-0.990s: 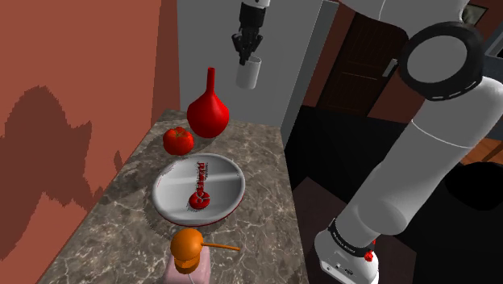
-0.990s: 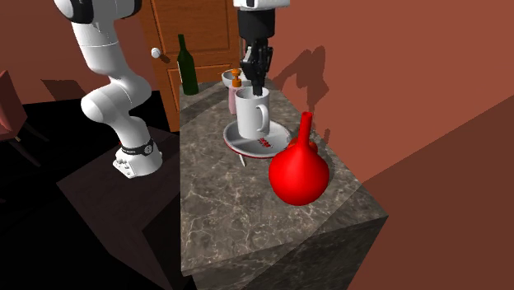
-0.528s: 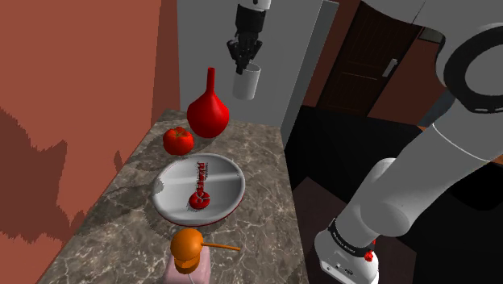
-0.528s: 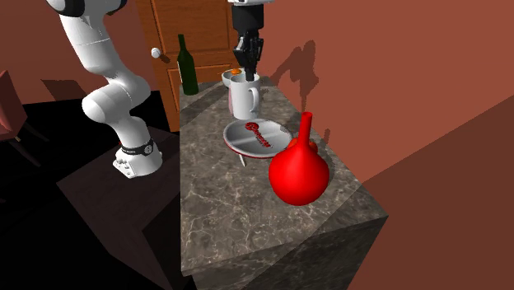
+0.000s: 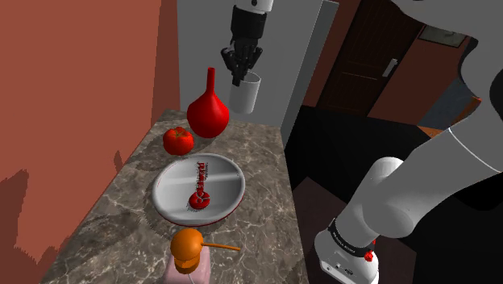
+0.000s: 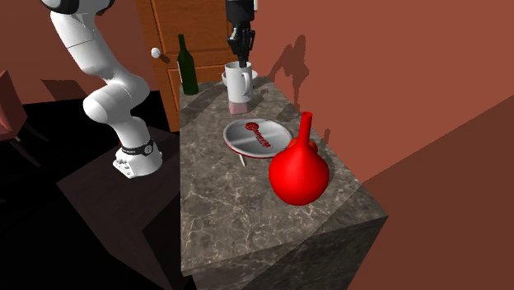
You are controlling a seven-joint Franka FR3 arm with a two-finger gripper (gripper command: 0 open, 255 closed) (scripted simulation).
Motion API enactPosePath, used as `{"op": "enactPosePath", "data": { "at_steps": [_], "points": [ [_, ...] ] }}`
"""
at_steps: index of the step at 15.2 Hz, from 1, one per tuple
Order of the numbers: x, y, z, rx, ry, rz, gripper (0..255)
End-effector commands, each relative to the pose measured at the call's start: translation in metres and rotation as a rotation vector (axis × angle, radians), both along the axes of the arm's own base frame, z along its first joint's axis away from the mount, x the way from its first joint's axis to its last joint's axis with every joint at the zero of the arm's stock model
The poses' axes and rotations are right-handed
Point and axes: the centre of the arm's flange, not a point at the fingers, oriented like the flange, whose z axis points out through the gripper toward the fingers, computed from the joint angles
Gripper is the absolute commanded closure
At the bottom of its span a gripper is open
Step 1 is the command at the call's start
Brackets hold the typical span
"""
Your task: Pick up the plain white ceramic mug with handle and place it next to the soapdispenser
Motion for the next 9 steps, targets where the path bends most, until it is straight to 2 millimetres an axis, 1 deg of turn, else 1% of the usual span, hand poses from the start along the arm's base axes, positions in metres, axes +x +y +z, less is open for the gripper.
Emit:
{"op": "enactPosePath", "data": {
  "at_steps": [1,9],
  "points": [
    [-0.019,0.021,-0.001,-0.001,0.000,-0.001,255],
    [-0.087,0.102,-0.001,-0.001,0.000,-0.001,255]
  ]
}}
